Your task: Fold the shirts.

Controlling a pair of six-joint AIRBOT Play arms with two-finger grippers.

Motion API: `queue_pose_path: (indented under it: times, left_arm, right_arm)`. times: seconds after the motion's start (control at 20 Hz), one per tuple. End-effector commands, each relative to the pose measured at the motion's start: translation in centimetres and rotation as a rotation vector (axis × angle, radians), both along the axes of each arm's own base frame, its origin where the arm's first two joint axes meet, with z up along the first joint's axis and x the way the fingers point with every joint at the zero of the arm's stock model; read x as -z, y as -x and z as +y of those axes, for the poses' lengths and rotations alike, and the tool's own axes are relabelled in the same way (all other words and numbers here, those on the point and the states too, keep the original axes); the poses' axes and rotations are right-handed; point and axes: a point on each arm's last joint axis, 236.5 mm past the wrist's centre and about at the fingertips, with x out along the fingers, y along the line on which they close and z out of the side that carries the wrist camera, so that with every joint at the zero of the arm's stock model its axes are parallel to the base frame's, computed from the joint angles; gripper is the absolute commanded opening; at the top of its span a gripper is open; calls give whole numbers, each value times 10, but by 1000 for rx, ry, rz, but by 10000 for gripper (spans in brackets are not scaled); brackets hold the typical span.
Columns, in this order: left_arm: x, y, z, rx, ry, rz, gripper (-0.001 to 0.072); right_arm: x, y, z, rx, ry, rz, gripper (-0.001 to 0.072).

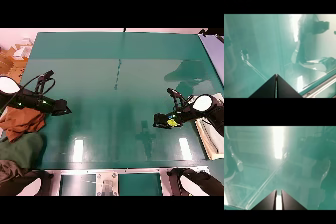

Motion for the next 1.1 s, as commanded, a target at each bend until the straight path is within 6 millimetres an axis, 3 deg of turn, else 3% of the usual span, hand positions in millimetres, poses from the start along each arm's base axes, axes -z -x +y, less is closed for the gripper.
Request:
queue_pose_path:
  times: [0.0,0.5,0.6,0.7,0.8,0.85,0.9,0.95,1.05]
  left_arm:
    - [0,0,0,-1,0,-1,22]
    - [0,0,0,-1,0,-1,23]
    - [-4,-1,-4,-17,27,7,23]
    - [-8,-9,-8,-43,52,-19,23]
    - [-2,-20,5,-83,-9,-51,23]
    - [6,-24,23,-100,-93,-59,137]
    - [13,-29,47,-145,-195,-60,529]
    - [17,-36,81,-236,-325,-65,720]
    - [10,-50,148,-315,-582,-132,720]
  right_arm:
    - [0,0,0,0,0,1,90]
    - [0,0,0,0,0,0,90]
    - [0,-9,-1,13,2,-34,90]
    - [-1,-10,-1,16,2,-41,89]
    - [-1,-10,-1,16,2,-42,73]
    - [-1,-11,-1,16,2,-42,73]
    - [0,-11,-1,17,2,-44,73]
    - [-1,-15,-1,23,3,-59,73]
    - [-2,-21,-1,34,3,-84,74]
